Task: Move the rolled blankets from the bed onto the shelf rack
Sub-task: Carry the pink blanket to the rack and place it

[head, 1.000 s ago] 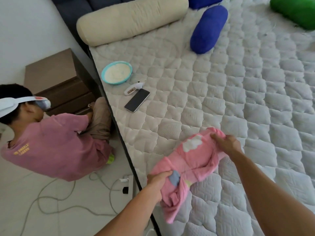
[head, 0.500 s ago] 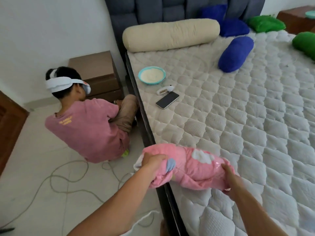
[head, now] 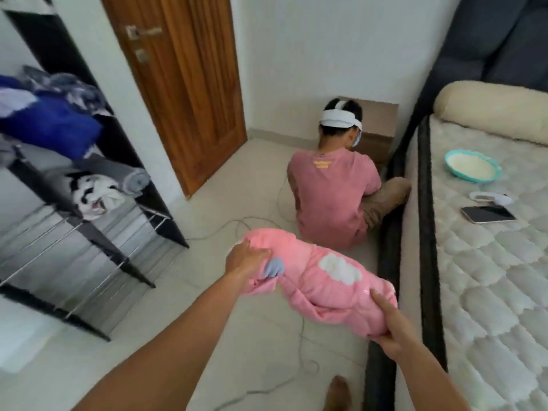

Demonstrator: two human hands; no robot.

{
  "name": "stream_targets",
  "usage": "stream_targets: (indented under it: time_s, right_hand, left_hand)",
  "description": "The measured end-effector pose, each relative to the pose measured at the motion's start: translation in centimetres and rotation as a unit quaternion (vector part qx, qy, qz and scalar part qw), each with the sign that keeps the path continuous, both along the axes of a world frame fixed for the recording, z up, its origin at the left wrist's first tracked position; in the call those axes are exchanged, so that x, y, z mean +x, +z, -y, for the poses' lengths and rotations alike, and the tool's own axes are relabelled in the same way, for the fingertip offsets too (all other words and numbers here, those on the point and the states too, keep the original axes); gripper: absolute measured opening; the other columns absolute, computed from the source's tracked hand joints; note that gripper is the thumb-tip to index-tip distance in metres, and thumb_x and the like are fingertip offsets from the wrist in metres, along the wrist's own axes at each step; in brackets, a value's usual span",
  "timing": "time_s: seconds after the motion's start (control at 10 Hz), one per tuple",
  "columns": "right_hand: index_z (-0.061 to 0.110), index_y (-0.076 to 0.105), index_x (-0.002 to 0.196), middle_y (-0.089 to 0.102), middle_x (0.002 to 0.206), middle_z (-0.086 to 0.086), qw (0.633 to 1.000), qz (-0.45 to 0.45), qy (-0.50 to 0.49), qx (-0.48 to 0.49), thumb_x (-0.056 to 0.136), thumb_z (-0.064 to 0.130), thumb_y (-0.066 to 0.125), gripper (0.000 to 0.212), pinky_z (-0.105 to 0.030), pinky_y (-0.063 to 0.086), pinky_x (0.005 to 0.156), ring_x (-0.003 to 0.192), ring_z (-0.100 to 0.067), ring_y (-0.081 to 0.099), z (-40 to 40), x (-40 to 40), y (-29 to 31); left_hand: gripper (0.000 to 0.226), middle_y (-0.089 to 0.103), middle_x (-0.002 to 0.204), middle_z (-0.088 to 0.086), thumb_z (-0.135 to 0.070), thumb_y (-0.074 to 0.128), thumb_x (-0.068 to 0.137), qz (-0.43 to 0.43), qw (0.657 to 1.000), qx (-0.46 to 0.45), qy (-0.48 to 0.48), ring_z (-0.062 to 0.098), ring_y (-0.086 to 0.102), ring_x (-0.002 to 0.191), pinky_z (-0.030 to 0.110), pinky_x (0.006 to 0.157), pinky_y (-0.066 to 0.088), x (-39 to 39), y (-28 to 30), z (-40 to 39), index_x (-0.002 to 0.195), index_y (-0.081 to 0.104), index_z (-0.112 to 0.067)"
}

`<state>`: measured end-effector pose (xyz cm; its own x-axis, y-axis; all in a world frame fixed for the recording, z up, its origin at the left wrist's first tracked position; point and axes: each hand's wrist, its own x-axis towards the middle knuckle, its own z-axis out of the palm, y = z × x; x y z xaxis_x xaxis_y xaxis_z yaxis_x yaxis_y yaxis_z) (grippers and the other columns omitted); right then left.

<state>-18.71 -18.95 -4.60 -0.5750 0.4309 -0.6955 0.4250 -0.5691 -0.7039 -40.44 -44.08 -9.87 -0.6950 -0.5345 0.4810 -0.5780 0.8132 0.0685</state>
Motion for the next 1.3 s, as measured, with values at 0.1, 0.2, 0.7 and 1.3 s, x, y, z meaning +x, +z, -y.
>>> stream_targets:
  time_s: [0.1, 0.2, 0.7, 1.3]
  right_hand:
    - [0.010, 0.059, 0.109, 0.070, 0.085, -0.012, 0.997, -0.029, 0.061, -0.026, 0.086, 0.022, 0.064, 0.026, -0.039, 0.058, 0.060, 0.073, -0.025, 0.066, 7.4, -4.1, 1.0]
    - [0.011, 0.060, 0.110, 0.075, 0.066, -0.004, 0.990, -0.049, 0.120, -0.058, 0.089, 0.021, 0.060, 0.023, -0.031, 0.056, 0.044, 0.054, -0.015, 0.070, 14.0, -8.0, 1.2]
    - [0.005, 0.056, 0.122, 0.073, 0.092, -0.016, 0.947, -0.045, 0.280, -0.151, 0.089, 0.020, 0.060, 0.036, -0.037, 0.059, 0.049, 0.079, -0.028, 0.068, 37.3, -24.8, -2.3]
    - [0.004, 0.059, 0.109, 0.070, 0.097, -0.019, 0.933, 0.031, 0.282, -0.224, 0.088, 0.000, 0.056, 0.021, -0.049, 0.057, 0.061, 0.091, -0.034, 0.063, 55.6, -41.9, -7.6]
  left_hand:
    - [0.056, 0.037, 0.025, -0.009, -0.056, 0.042, 0.092, -0.048, 0.893, 0.272, 0.354, 0.005, 0.030, 0.039, 0.015, 0.059, 0.037, -0.3, 1.4, 7.6, 0.047, 0.058, -0.028]
    - [0.038, 0.064, 0.083, 0.012, -0.042, 0.064, 0.081, 0.012, 0.707, 0.706, 0.035, 0.018, 0.062, 0.078, 0.027, 0.072, 0.055, 4.2, 7.3, 16.6, 0.101, 0.056, -0.011]
    - [0.022, 0.062, 0.094, 0.013, -0.014, 0.066, 0.085, -0.112, 0.600, 0.787, 0.088, 0.026, 0.060, 0.076, 0.050, 0.080, 0.056, -2.9, 8.1, 38.4, 0.105, 0.059, -0.008]
    - [0.072, 0.060, 0.127, 0.015, -0.053, 0.062, 0.061, -0.127, 0.674, 0.723, 0.083, 0.034, 0.068, 0.100, 0.055, 0.074, 0.059, -31.1, -6.9, 58.3, 0.129, 0.047, -0.034]
